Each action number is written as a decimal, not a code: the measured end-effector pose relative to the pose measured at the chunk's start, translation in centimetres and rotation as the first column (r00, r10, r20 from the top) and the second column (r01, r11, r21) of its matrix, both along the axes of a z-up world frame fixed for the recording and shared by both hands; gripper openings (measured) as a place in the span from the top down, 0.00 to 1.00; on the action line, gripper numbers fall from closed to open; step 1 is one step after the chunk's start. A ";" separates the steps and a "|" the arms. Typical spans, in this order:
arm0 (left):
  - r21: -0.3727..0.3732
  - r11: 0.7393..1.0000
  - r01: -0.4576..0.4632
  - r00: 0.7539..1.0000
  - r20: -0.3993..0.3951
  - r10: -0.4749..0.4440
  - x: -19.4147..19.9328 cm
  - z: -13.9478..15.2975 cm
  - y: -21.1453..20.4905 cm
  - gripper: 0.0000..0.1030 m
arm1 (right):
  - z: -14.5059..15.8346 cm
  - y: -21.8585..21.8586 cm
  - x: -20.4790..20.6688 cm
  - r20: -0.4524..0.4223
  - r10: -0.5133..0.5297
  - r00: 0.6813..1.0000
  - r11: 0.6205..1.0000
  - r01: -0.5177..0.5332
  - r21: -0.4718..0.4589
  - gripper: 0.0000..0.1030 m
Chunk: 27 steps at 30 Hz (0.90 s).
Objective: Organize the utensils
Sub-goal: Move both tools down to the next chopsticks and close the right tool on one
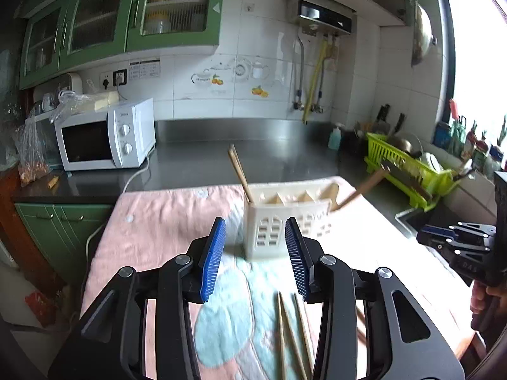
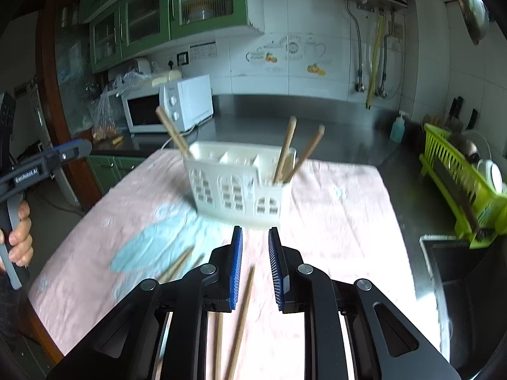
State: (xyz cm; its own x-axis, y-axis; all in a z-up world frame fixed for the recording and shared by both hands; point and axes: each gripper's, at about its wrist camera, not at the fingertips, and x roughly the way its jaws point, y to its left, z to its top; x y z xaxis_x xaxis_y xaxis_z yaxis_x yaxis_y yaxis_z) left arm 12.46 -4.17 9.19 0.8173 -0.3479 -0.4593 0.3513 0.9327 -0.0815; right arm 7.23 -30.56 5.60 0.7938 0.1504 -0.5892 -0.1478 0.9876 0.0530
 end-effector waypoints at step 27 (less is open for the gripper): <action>0.123 0.988 0.095 0.965 -0.255 -0.061 -9.3 -14.5 -0.1 0.59 | -15.1 4.0 -6.3 -0.252 0.033 0.967 0.999 -0.025 0.034 0.87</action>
